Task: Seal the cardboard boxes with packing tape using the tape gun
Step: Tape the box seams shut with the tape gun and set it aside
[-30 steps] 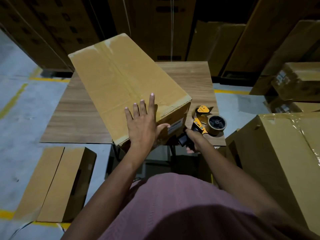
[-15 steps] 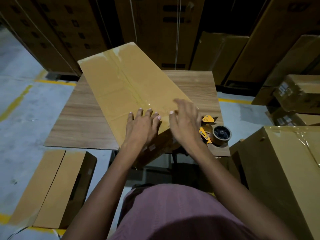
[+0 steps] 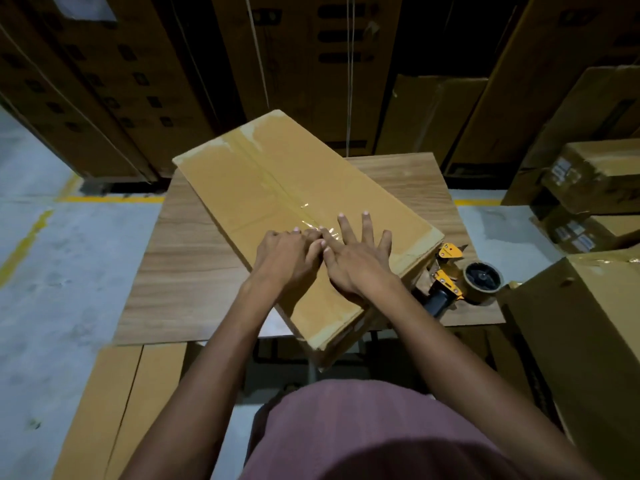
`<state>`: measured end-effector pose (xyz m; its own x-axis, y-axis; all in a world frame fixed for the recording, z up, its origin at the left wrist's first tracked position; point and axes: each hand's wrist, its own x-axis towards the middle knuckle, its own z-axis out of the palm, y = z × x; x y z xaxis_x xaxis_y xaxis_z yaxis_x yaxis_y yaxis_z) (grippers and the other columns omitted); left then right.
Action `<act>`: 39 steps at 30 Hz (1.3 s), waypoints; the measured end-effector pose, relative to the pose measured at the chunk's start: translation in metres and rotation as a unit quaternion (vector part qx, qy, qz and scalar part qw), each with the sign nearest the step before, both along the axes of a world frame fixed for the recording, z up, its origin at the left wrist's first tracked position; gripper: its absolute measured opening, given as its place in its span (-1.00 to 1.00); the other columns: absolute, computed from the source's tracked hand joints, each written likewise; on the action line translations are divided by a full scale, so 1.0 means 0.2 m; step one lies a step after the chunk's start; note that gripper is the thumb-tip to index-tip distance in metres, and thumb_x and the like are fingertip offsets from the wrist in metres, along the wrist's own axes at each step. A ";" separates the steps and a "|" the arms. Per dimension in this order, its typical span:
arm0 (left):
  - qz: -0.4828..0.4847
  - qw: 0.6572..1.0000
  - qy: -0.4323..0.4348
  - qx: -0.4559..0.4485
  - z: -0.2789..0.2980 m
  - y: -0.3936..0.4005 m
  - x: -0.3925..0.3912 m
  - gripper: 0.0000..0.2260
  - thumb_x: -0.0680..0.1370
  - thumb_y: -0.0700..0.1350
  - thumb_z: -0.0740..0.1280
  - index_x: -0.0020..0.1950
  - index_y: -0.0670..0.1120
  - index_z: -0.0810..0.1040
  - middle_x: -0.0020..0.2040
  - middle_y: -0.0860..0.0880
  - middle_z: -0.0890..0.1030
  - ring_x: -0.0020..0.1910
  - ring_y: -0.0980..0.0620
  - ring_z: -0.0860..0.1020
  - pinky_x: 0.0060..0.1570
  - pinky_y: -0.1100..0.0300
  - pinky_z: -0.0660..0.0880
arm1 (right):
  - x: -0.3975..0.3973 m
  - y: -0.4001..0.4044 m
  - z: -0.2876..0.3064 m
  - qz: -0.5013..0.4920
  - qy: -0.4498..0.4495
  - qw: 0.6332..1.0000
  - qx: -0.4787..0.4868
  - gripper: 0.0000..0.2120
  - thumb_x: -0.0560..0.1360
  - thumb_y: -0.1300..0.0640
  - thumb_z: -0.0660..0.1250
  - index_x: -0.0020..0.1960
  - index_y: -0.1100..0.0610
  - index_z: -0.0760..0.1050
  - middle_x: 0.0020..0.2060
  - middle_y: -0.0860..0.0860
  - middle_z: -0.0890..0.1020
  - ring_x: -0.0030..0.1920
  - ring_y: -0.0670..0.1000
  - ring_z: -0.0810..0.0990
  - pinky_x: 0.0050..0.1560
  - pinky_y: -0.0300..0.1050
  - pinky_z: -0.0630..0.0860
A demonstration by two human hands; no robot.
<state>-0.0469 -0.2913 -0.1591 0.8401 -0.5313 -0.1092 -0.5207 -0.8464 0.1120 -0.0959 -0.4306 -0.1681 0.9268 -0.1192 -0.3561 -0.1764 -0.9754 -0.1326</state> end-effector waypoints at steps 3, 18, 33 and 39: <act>0.010 0.999 0.008 -0.042 0.00 0.07 0.12 -0.62 0.71 0.10 0.10 0.50 0.11 0.44 0.08 -0.19 0.68 0.10 -0.25 0.60 -0.05 0.03 0.43 | 0.06 0.07 -0.03 -0.039 -0.004 0.999 -0.010 -0.48 0.71 -0.19 -0.21 0.66 -0.27 -0.18 0.67 -0.04 -0.26 0.61 0.28 -0.39 0.49 0.48 -0.19; -0.035 0.984 0.061 -0.165 -0.06 0.39 0.56 -0.50 0.63 -0.10 0.37 0.57 -0.03 0.36 0.22 -0.24 0.65 0.20 -0.24 0.60 0.14 -0.03 0.54 | 0.33 0.36 -0.05 -0.113 -0.035 0.992 0.034 -0.48 0.71 -0.22 -0.23 0.67 -0.25 -0.08 0.68 -0.12 -0.16 0.63 0.21 -0.38 0.50 0.45 -0.24; 0.115 0.991 -0.004 -0.072 -0.17 0.57 0.96 -0.36 0.70 0.17 -0.03 0.66 -0.17 -0.02 0.66 -0.20 -0.05 0.64 -0.19 -0.13 0.59 -0.14 -0.14 | 0.73 0.32 -0.11 0.020 -0.041 0.998 -0.031 -0.33 0.65 -0.36 -0.25 0.69 -0.13 -0.18 0.68 -0.08 -0.18 0.63 0.16 -0.38 0.51 0.42 -0.25; 0.127 0.992 0.022 0.012 -0.16 0.51 0.95 -0.40 0.71 0.14 -0.12 0.66 -0.14 -0.15 0.66 -0.19 -0.16 0.63 -0.21 -0.20 0.59 -0.13 -0.18 | 1.15 0.38 -0.11 0.040 -0.047 0.998 -0.017 -0.35 0.63 -0.40 -0.26 0.67 -0.24 -0.14 0.67 -0.08 -0.21 0.62 0.19 -0.40 0.49 0.42 -0.35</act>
